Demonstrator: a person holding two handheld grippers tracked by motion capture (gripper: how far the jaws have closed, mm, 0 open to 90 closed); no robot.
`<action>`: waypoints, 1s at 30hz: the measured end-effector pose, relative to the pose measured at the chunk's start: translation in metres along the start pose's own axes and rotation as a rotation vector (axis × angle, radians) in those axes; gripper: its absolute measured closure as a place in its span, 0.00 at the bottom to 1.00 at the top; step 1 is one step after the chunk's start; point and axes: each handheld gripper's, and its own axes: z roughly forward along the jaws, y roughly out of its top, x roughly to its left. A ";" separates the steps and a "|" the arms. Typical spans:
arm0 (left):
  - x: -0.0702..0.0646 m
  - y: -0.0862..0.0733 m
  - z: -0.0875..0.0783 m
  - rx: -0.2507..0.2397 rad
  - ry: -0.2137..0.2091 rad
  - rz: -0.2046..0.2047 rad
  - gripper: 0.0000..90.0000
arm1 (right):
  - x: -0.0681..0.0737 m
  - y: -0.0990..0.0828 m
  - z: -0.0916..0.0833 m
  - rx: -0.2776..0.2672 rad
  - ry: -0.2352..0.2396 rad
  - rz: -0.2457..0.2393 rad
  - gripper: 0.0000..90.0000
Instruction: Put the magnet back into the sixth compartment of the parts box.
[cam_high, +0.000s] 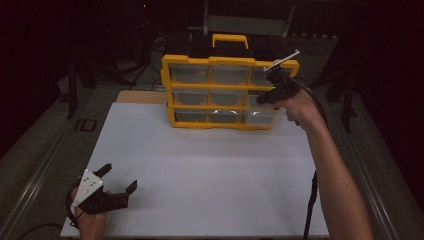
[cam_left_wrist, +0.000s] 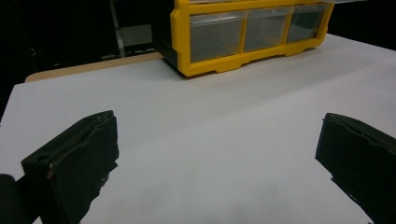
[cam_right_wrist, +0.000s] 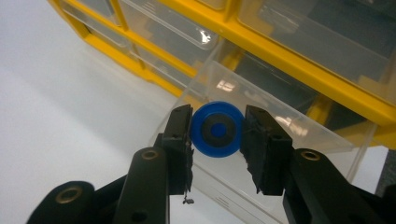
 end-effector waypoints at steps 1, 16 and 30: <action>0.000 0.000 0.000 -0.001 0.000 0.000 0.00 | 0.000 0.000 0.000 0.001 -0.003 0.004 0.70; 0.000 0.000 0.000 0.004 -0.001 0.002 0.00 | -0.007 -0.005 0.005 0.030 -0.044 0.053 0.70; -0.001 0.000 0.001 0.009 -0.004 0.005 0.00 | -0.015 -0.006 0.004 0.046 -0.060 0.092 0.70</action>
